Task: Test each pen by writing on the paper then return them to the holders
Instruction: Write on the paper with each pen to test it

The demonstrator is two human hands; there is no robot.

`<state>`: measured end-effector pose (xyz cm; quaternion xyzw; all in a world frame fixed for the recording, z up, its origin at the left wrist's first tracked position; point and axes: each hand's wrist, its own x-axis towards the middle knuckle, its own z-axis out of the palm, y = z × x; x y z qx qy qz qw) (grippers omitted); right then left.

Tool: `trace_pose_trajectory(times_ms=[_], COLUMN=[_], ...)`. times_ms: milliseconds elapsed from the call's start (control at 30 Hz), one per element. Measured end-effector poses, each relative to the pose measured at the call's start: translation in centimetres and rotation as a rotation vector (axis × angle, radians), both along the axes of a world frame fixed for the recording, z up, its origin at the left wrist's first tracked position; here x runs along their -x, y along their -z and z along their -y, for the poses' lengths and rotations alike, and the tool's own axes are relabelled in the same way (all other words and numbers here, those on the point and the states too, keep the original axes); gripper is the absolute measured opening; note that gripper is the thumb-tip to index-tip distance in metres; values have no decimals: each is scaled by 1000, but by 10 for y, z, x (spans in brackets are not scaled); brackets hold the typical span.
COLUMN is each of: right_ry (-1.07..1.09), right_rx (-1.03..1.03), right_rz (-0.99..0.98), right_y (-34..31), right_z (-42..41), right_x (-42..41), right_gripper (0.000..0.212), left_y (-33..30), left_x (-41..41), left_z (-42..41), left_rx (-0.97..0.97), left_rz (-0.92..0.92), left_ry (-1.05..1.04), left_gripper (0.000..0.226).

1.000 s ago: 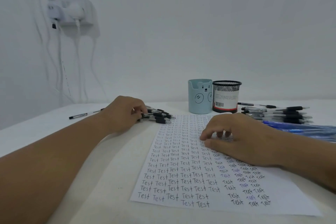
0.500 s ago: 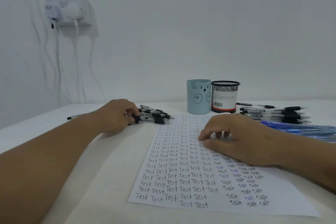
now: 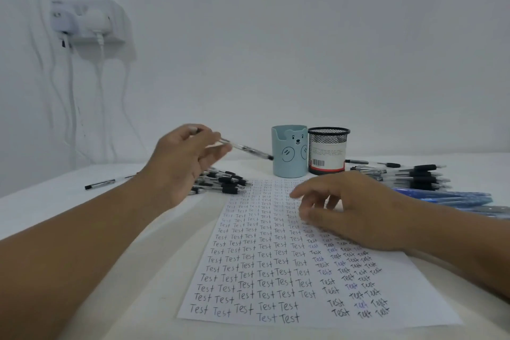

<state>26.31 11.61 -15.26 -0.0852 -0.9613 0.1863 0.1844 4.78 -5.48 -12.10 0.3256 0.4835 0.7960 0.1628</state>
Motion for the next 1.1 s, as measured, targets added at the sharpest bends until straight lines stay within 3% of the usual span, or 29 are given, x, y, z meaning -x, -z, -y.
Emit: trace_pose_trajectory(times_ms=[133,267,400,500,767,933,1033,1100], right_ry=[16,-18,-106,-189,-250,-240,-229,-209], right_rx=[422,819,1104,1267,1295,1061,840,844], right_rz=[-185,-431,-408,-334,-352,-294,-284,-310], right_y=[-1,-7,-13,-18,-16,-13,-6,-6], right_z=[-2,-5,-6,-7,-8,-1,4,2], right_x=[1,3,1,-3,-4,-4,-3,-4], right_gripper=[28,27,34,40,32,60,31,27], left_y=[9,18,24,25,29,28,29,30], left_x=[-25,-35,-46,-52,-58,-65,-72,-71], left_z=[-7,-11,-10,-12,-11,-15,-15,-13], left_rx=[81,275,467,488,451,364,391,471], left_rz=[5,-207,-528,-583,-621,-626,-709,-771], left_ry=[225,250,140,99,52,81,135,163], left_gripper=[17,20,21,11,11,19,24,28])
